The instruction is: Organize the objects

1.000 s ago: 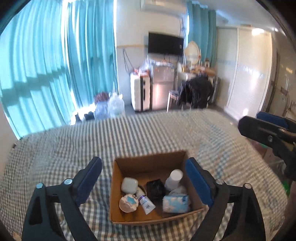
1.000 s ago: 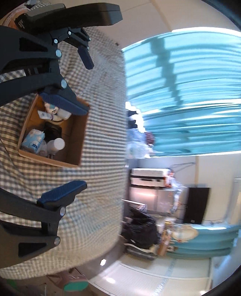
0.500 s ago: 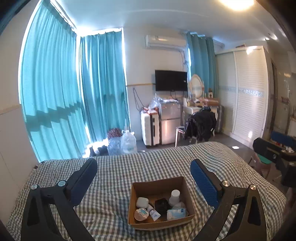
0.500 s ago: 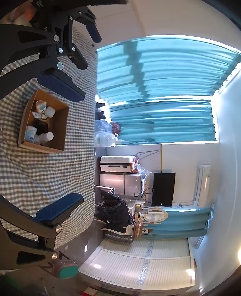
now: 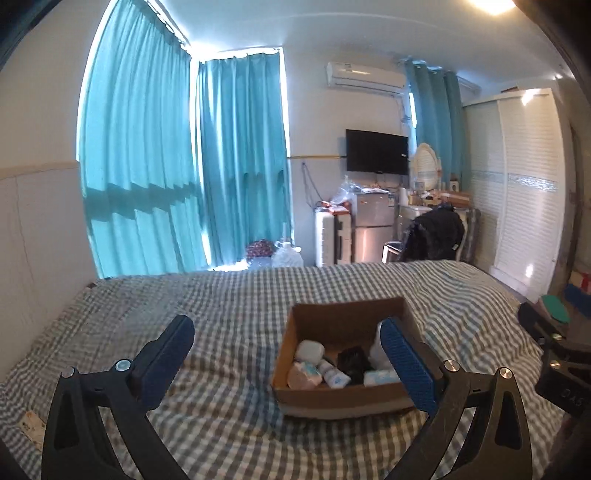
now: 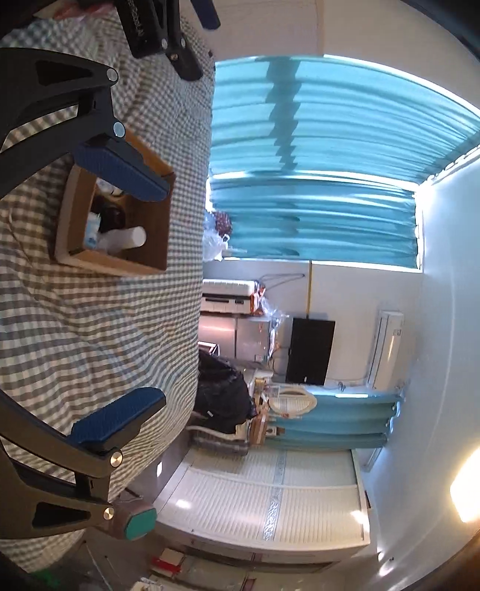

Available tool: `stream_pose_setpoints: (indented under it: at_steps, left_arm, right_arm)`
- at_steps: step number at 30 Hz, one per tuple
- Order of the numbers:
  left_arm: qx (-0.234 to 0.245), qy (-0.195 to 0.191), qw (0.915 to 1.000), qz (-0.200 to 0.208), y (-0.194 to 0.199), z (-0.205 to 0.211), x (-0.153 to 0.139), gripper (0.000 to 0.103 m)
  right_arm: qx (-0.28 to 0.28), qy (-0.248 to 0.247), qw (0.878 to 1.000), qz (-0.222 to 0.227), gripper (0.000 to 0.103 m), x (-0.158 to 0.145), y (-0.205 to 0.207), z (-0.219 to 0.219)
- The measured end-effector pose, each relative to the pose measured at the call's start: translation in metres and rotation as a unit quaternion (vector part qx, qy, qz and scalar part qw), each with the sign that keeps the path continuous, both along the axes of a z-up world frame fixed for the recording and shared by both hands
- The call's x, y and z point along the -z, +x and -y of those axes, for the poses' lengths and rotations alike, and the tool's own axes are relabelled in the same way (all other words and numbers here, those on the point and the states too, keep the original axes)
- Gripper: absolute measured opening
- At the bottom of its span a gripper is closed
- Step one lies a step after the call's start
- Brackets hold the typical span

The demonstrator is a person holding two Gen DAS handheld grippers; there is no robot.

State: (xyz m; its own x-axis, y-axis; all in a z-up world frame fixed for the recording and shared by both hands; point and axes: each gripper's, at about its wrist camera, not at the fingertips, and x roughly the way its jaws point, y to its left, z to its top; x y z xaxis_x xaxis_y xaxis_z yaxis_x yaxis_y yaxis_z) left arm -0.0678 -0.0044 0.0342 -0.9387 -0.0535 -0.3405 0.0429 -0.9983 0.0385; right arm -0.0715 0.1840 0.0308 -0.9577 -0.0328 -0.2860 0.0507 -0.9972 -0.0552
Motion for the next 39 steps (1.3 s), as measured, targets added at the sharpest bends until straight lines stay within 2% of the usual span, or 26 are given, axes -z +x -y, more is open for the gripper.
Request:
stream_pose_setpoints:
  at_steps: [2, 5, 8, 15, 20, 39]
  left_arm:
    - [0.009, 0.005, 0.9998, 0.015, 0.001, 0.002, 0.013, 0.103]
    - [0.004, 0.015, 0.9998, 0.015, 0.004, 0.006, 0.019, 0.103]
    - [0.01, 0.025, 0.9994, 0.019, 0.004, 0.007, 0.019, 0.103]
    - [0.007, -0.003, 0.9999, 0.009, 0.009, -0.002, 0.013, 0.103]
    - [0.009, -0.019, 0.9997, 0.01, 0.01, -0.007, 0.014, 0.103]
    - [0.011, -0.006, 0.9991, 0.041, 0.001, -0.005, 0.023, 0.103]
  right_arm:
    - [-0.017, -0.008, 0.999, 0.026, 0.101, 0.016, -0.006, 0.001]
    - [-0.025, -0.006, 0.999, 0.037, 0.101, 0.027, -0.01, 0.006]
    - [-0.028, -0.01, 0.999, 0.043, 0.101, 0.029, -0.012, 0.007]
    - [-0.031, -0.009, 0.998, 0.056, 0.101, 0.032, -0.014, 0.006]
    - [-0.034, -0.012, 0.998, 0.049, 0.101, 0.028, -0.01, 0.007]
    - [-0.044, -0.015, 0.997, 0.066, 0.101, 0.032, -0.013, 0.013]
